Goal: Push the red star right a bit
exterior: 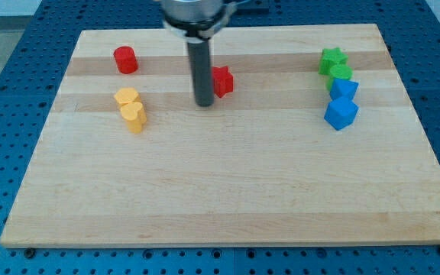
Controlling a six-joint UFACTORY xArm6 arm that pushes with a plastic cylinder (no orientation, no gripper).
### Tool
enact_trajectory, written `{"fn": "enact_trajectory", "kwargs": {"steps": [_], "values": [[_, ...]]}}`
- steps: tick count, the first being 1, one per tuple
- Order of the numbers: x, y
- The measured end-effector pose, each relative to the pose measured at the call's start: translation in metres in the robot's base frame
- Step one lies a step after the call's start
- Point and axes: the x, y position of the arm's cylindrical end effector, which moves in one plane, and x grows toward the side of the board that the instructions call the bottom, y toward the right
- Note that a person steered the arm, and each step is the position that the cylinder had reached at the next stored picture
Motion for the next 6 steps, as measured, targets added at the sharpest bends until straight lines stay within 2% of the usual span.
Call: {"fn": "enact_trajectory", "kwargs": {"steps": [2,3,4,5,6], "values": [[-0.08,0.053],[-0.047,0.038],[-0.033,-0.014],[-0.054,-0.043],[-0.102,0.0]]}}
